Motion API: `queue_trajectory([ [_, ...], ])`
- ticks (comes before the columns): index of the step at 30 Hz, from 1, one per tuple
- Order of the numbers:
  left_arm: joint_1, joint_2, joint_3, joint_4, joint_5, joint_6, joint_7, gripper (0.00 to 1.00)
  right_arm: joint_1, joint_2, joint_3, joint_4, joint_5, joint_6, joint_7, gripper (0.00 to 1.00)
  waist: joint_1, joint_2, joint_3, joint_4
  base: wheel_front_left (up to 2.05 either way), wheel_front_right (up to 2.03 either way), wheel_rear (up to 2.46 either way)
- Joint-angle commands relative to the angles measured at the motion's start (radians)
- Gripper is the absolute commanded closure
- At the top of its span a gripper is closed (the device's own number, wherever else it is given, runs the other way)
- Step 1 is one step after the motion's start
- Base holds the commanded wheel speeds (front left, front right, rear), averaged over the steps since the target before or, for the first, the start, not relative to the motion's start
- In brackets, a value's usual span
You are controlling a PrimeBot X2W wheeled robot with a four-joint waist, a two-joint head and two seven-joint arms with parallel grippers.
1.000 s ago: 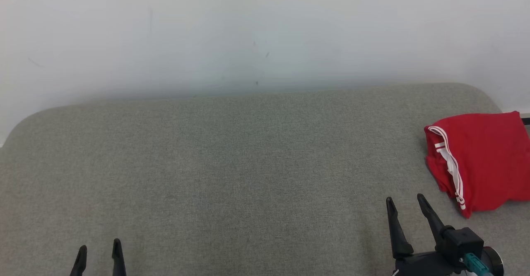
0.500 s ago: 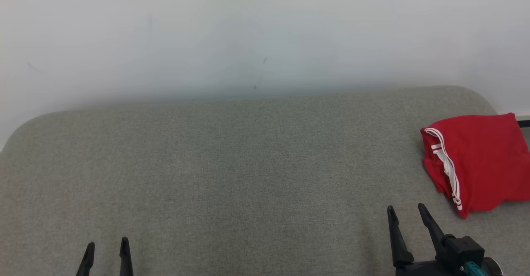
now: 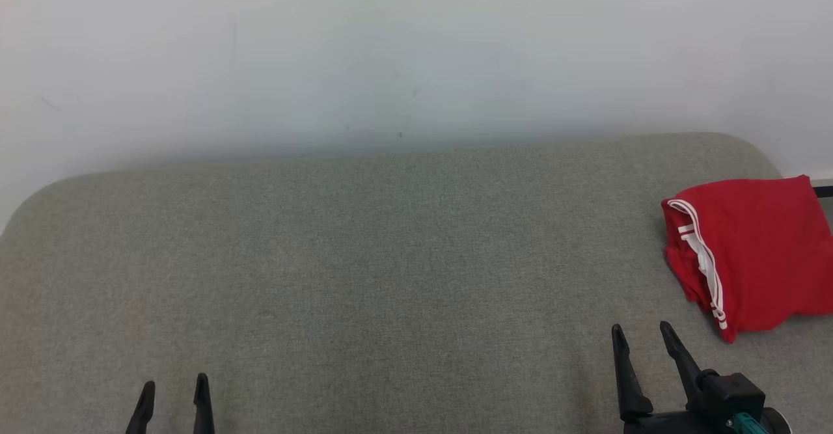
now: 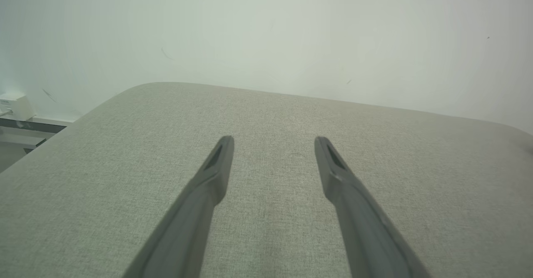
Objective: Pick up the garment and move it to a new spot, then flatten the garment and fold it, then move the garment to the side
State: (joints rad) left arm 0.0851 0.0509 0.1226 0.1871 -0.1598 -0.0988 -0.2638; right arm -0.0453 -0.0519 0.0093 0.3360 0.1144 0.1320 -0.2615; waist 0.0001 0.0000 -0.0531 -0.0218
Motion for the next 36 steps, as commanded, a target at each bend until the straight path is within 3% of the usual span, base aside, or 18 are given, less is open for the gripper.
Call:
queue_trajectory([
  [1,-0.008,0.0,0.001,0.003,-0.001,-0.004,0.0,0.0,0.001,0.002,0.0,0.0,0.007,-0.003,-0.004,0.0,-0.0001,0.0,0.001,0.001,0.0,0.0,0.0],
  [12,-0.011,0.0,0.01,0.006,0.017,0.011,0.0,0.0,-0.006,0.002,0.011,0.002,0.011,-0.003,-0.004,0.0,-0.0001,0.0,0.004,-0.001,0.0,0.0,0.0],
  [13,-0.002,0.0,0.007,0.005,0.01,0.011,0.0,1.0,-0.001,0.0,0.009,0.003,0.008,0.0,0.0,1.0,0.0,0.0,0.005,-0.001,0.0,0.0,0.0],
  [19,0.015,-0.009,0.002,0.054,0.006,0.011,0.003,1.0,0.031,0.001,0.01,0.049,0.008,0.0,0.007,1.0,0.0,0.0,0.005,-0.001,0.0,0.0,0.0],
  [36,-0.036,-0.007,0.002,0.056,-0.318,0.001,0.088,1.0,0.007,0.001,-0.021,0.017,0.338,0.0,0.09,1.0,0.0,0.0,0.012,0.002,0.0,0.0,0.0],
])
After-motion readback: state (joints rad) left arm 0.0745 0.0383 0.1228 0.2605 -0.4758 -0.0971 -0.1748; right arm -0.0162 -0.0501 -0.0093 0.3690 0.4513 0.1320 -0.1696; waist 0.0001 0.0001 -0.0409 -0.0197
